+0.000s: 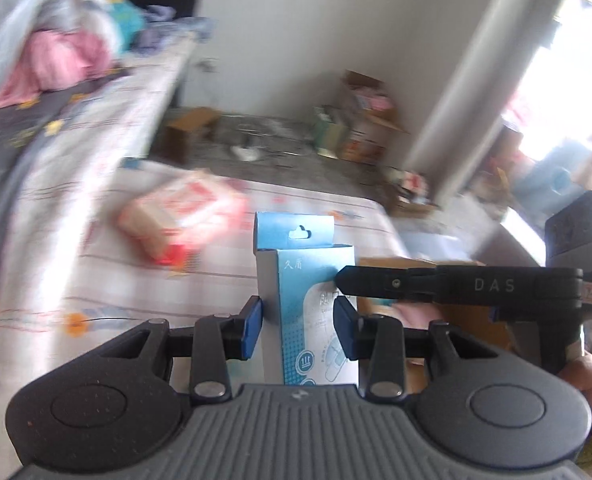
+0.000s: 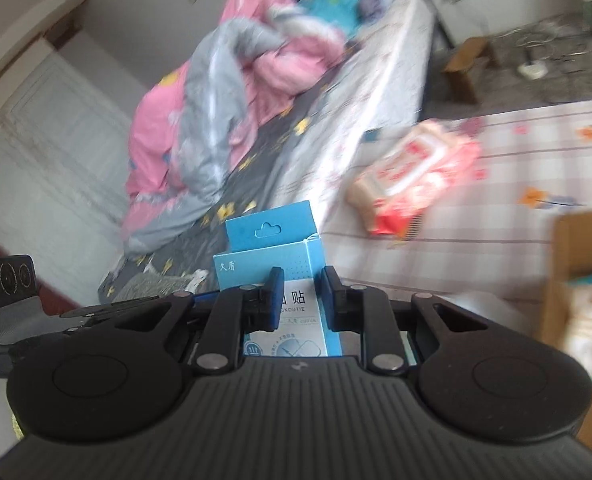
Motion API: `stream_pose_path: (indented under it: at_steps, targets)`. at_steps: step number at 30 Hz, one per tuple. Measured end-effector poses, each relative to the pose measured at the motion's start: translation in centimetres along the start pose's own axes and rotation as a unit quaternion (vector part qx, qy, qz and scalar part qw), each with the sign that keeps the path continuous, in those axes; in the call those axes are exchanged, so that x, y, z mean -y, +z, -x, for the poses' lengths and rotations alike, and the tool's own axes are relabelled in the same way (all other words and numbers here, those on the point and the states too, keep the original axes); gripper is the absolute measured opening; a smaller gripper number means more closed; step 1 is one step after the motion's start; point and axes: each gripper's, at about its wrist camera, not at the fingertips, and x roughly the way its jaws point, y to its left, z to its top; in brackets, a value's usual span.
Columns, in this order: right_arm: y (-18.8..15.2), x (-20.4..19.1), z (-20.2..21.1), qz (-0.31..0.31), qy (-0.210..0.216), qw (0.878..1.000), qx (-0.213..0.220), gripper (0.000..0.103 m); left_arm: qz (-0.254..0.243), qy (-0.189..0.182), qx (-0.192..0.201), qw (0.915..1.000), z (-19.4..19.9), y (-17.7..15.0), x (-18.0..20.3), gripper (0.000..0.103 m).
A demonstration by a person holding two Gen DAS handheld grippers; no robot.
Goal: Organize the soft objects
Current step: 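Carry the blue bandage box with the right tool into the cardboard box, then open the right tool to release the bandage box, then withdraw the right tool from the box toward the pile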
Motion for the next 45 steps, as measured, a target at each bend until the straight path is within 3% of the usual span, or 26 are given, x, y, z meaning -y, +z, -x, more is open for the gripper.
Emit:
stream_pose_path:
  at_steps: [9, 14, 16, 19, 22, 29, 38, 45]
  targets:
    - [-2.7, 10.4, 11.8, -0.083, -0.089, 0.991, 0.052, 0.019, -0.05, -0.091, -0.079, 0.9914, -9.0, -1.6, 11.9, 0.039]
    - [-2.9, 15.4, 14.6, -0.104, -0.151, 0.981, 0.065, 0.019, -0.044, -0.124, -0.128, 0.983, -15.5, -2.2, 16.5, 0.039]
    - [-2.4, 16.8, 14.8, -0.086, -0.193, 0.975, 0.07, 0.018, -0.04, -0.142, -0.14, 0.9791, -18.3, -2.5, 17.7, 0.042]
    - [-1.6, 19.1, 14.3, -0.07, -0.242, 0.965, 0.075, 0.019, -0.023, -0.13, -0.159, 0.9783, -21.8, -3.0, 18.6, 0.049]
    - [-1.7, 20.2, 13.8, -0.063, -0.252, 0.962, 0.08, 0.02, -0.013, -0.117, -0.161, 0.9798, -22.9, -3.4, 18.5, 0.053]
    - [-3.2, 21.2, 13.2, -0.071, -0.24, 0.965, 0.072, 0.02, -0.042, -0.075, -0.129, 0.9879, -19.5, -2.6, 15.8, 0.057]
    - [-5.3, 19.4, 11.5, -0.054, -0.25, 0.966, 0.032, 0.02, -0.067, -0.045, -0.069, 0.9943, -10.1, -2.4, 11.3, 0.065]
    - [-5.5, 18.1, 8.6, -0.018, -0.281, 0.959, 0.015, 0.02, -0.038, -0.037, -0.034, 0.998, -4.1, -5.2, 6.2, 0.067]
